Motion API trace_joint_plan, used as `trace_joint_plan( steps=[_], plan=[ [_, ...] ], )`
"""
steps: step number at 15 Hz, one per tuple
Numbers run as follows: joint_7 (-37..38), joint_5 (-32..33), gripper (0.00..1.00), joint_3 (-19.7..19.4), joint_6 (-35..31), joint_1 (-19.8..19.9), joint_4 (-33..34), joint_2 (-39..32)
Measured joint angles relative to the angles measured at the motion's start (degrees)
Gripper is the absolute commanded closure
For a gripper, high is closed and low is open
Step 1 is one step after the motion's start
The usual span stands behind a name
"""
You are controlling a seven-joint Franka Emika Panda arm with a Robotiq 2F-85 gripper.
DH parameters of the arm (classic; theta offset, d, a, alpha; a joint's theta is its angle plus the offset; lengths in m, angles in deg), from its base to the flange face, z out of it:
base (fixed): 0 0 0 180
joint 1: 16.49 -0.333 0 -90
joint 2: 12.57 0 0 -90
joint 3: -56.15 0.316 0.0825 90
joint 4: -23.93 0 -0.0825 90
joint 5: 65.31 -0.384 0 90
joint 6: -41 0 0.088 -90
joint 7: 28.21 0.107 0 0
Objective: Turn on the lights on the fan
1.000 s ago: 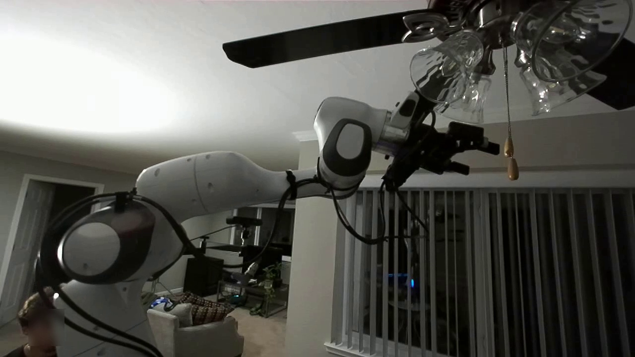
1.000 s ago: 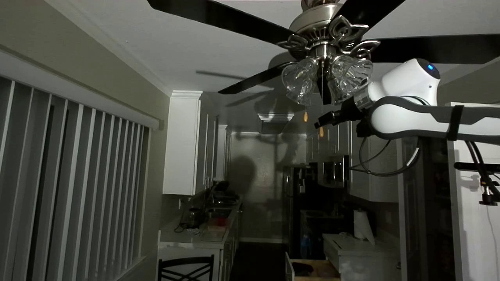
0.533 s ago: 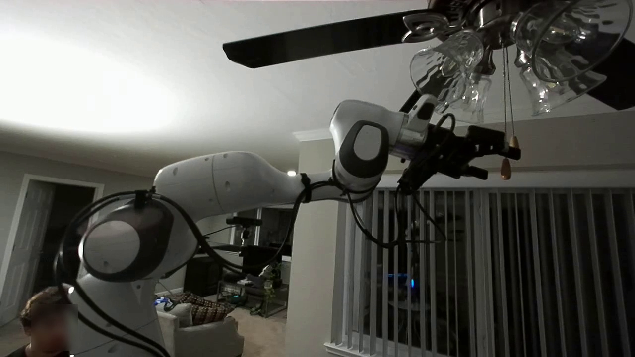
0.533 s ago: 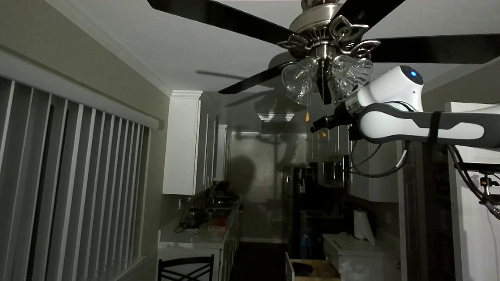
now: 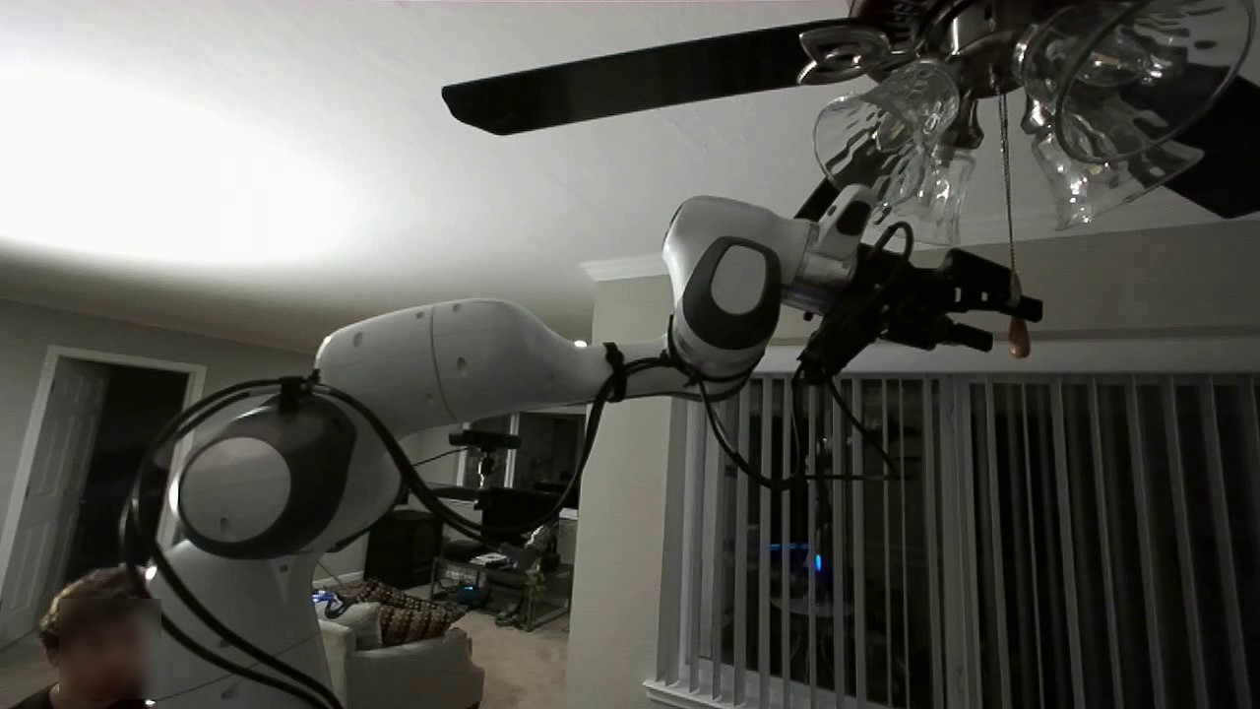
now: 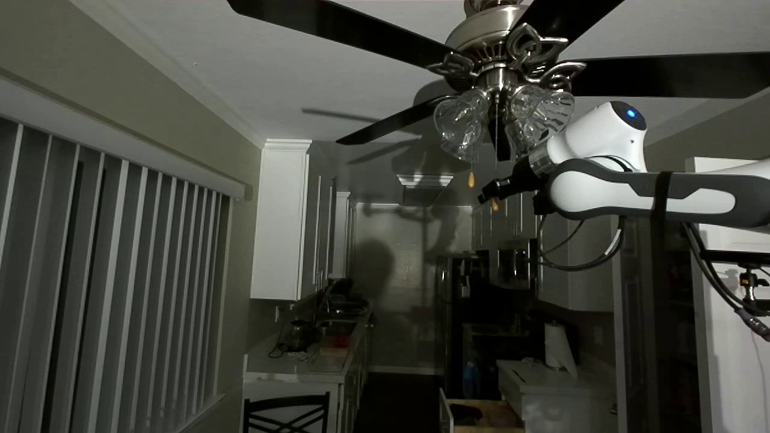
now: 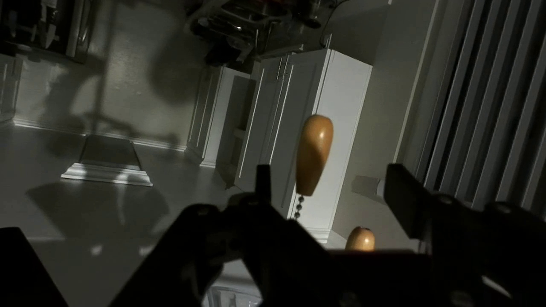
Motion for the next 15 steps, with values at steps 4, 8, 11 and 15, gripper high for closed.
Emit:
trace_joint_plan(
  steps=[4,8,11,15],
  plan=[
    [0.00,0.00,0.85,-0.04,0.86,0.00,1.46,-0.36],
    [0.00,0.05,0.98,-0.11,1.49,0.00,2.00,-0.53],
    [0.00,0.07,0.94,-0.18,1.52,0.00,2.06,-0.57],
    [0.00,0.07,0.94,-0.27,1.55,0.00,2.07,-0.57]
  ],
)
